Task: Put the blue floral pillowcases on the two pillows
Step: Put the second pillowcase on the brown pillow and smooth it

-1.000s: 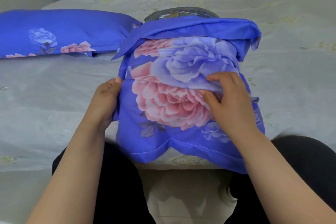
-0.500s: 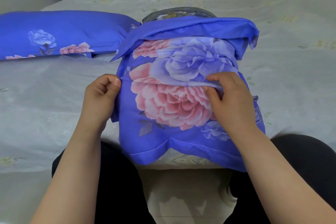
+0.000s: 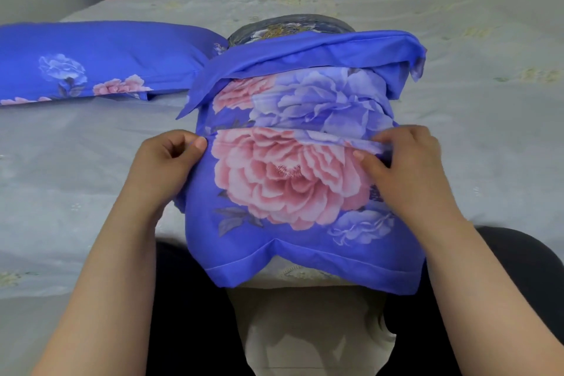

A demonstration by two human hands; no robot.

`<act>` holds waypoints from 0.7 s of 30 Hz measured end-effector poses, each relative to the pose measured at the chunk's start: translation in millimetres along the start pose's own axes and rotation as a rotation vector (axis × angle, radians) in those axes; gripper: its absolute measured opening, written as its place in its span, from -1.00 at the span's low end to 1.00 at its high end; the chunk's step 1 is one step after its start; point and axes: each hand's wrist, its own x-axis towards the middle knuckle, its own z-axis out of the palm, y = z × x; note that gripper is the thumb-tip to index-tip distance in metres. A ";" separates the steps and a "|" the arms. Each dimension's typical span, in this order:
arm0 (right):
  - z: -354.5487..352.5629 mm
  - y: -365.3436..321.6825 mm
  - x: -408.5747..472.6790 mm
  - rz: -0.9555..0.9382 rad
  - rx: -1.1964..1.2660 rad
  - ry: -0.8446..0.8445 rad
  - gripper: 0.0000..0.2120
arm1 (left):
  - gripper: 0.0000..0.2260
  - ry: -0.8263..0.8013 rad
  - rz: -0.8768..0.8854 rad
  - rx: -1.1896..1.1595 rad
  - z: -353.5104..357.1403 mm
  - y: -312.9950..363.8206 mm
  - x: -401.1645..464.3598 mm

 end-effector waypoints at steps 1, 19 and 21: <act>-1.0 2.3 -1.9 0.046 -0.036 0.025 -0.78 | -0.77 0.093 0.020 0.050 4.6 4.0 0.1; -40.9 41.5 26.9 0.215 0.406 -0.519 -0.80 | -0.80 0.063 0.054 0.263 8.1 15.1 1.1; -26.8 39.6 15.8 0.228 0.253 -0.234 -0.82 | -0.79 0.200 0.100 0.407 23.5 18.8 -1.3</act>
